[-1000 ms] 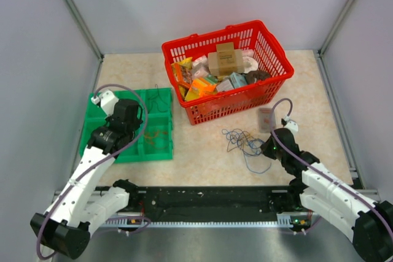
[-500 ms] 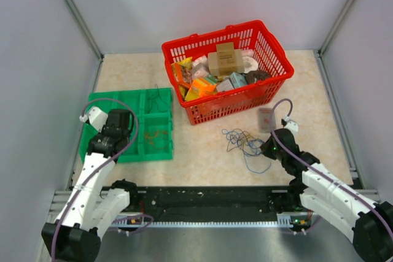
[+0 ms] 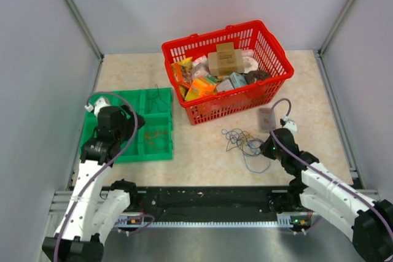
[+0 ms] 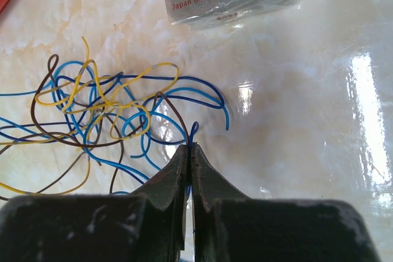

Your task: Untangle the cables

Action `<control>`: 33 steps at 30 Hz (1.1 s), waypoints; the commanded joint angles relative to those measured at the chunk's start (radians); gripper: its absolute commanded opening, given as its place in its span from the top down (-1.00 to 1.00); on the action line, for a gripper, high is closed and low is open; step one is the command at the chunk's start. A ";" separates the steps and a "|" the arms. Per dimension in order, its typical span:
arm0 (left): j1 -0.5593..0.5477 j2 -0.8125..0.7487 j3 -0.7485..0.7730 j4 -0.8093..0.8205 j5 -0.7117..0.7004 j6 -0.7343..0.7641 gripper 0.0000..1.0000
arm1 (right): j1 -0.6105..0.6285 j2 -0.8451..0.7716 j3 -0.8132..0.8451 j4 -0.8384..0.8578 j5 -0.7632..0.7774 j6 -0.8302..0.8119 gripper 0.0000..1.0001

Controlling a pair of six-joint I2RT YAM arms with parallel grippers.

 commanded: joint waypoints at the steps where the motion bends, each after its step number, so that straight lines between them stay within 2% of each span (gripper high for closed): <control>1: -0.023 -0.041 -0.003 0.290 0.519 0.150 -0.65 | -0.008 0.031 0.011 0.046 -0.042 -0.032 0.99; 3: -0.137 -0.043 -0.046 0.413 0.578 0.138 -0.61 | -0.008 0.051 0.013 0.084 -0.132 -0.073 0.97; 7: -0.544 -0.001 -0.082 0.571 0.370 0.182 -0.61 | -0.007 0.073 0.007 0.156 -0.292 -0.138 1.00; 11: -0.816 0.175 -0.073 0.708 0.282 0.214 -0.52 | -0.008 0.064 0.002 0.202 -0.441 -0.170 1.00; 13: -0.923 0.288 -0.030 0.732 0.234 0.259 -0.39 | -0.007 0.048 -0.001 0.202 -0.482 -0.158 1.00; 14: -0.963 0.334 -0.002 0.740 0.235 0.273 -0.21 | -0.008 0.041 -0.009 0.204 -0.498 -0.147 1.00; 16: -0.985 0.429 0.039 0.742 0.299 0.265 -0.01 | -0.008 0.007 -0.022 0.217 -0.522 -0.121 1.00; 19: -0.997 0.543 0.067 0.812 0.365 0.228 -0.01 | -0.007 -0.037 -0.050 0.245 -0.572 -0.092 1.00; 23: -1.003 0.628 0.094 0.835 0.374 0.179 -0.10 | -0.008 -0.057 -0.049 0.259 -0.578 -0.084 1.00; 28: -1.009 0.738 0.122 0.802 0.327 0.026 -0.11 | -0.007 -0.044 -0.046 0.259 -0.582 -0.084 1.00; 33: -1.008 0.815 0.170 0.710 0.213 -0.114 -0.14 | -0.008 -0.042 -0.042 0.256 -0.575 -0.089 1.00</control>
